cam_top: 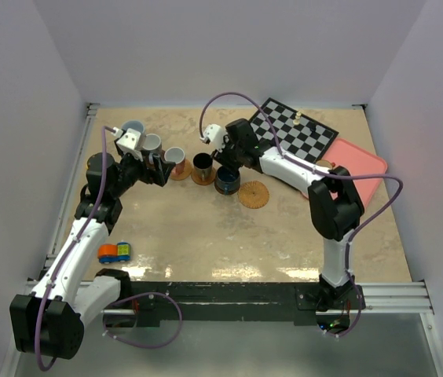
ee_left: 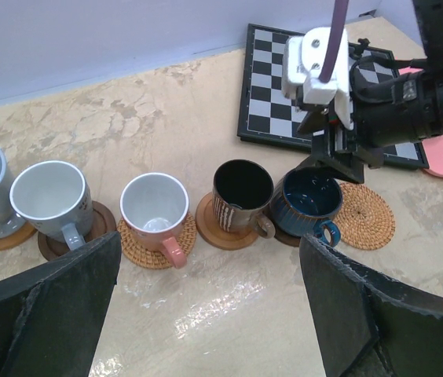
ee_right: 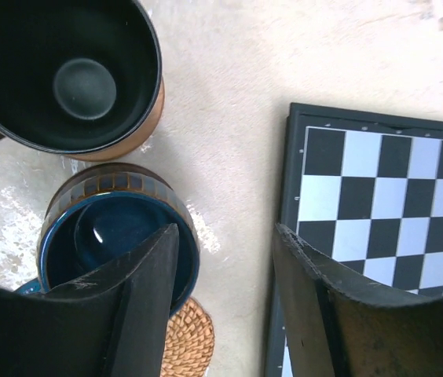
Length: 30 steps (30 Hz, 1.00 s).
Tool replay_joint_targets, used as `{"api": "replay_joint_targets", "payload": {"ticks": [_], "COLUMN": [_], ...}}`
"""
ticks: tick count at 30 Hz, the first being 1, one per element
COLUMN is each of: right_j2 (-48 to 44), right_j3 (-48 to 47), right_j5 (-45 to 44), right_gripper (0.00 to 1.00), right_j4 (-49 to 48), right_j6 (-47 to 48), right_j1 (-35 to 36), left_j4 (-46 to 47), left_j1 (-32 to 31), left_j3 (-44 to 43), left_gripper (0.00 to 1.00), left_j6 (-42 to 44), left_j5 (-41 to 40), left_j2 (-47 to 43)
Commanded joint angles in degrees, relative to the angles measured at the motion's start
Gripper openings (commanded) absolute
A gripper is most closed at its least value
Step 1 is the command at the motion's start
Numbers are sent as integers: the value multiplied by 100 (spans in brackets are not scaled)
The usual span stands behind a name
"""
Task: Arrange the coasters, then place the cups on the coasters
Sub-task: Place the cup on the coaster, then pick up the cup from the tray.
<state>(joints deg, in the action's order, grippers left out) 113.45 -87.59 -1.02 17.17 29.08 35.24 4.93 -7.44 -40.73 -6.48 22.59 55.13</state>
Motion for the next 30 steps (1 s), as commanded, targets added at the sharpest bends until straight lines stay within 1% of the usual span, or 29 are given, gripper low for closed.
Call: {"api": "replay_joint_targets", "payload": {"ticks": [1, 6, 9, 12, 14, 16, 19, 23, 26, 30], "right_j2": [-420, -797, -1166, -1570, -1825, -2062, -2432, -2608, -2609, -2459], "right_j3": [-30, 93, 190, 225, 382, 698, 1392, 2026, 2228, 2334], "right_j5": [-162, -197, -469, -1047, -1732, -2269, -2561, -3017, -3492, -3721], "right_gripper": [55, 56, 57, 60, 61, 61, 61, 60, 60, 60], "right_j4": [40, 243, 182, 138, 129, 68, -371, -636, -706, -767], "right_j6": [-166, -429, -894, -1798, -2623, -3467, -4293, -5139, -5570, -5905], "right_j1": [0, 0, 0, 52, 210, 447, 755, 1001, 1265, 1476], "left_j4": [131, 140, 140, 157, 149, 158, 166, 175, 193, 193], "left_j1": [50, 50, 50, 50, 50, 50, 50, 50, 41, 41], "left_j3": [-242, -251, -242, -242, -234, -234, -225, -207, -199, -198], "left_gripper": [100, 100, 100, 100, 100, 100, 100, 100, 100, 100], "left_j6": [-29, -29, -29, -46, -55, -64, -73, -90, -117, -108], "left_j5": [114, 132, 132, 140, 158, 158, 149, 149, 184, 176], "left_j2": [-38, -46, -55, -55, -55, -73, -99, -126, -143, -187]}}
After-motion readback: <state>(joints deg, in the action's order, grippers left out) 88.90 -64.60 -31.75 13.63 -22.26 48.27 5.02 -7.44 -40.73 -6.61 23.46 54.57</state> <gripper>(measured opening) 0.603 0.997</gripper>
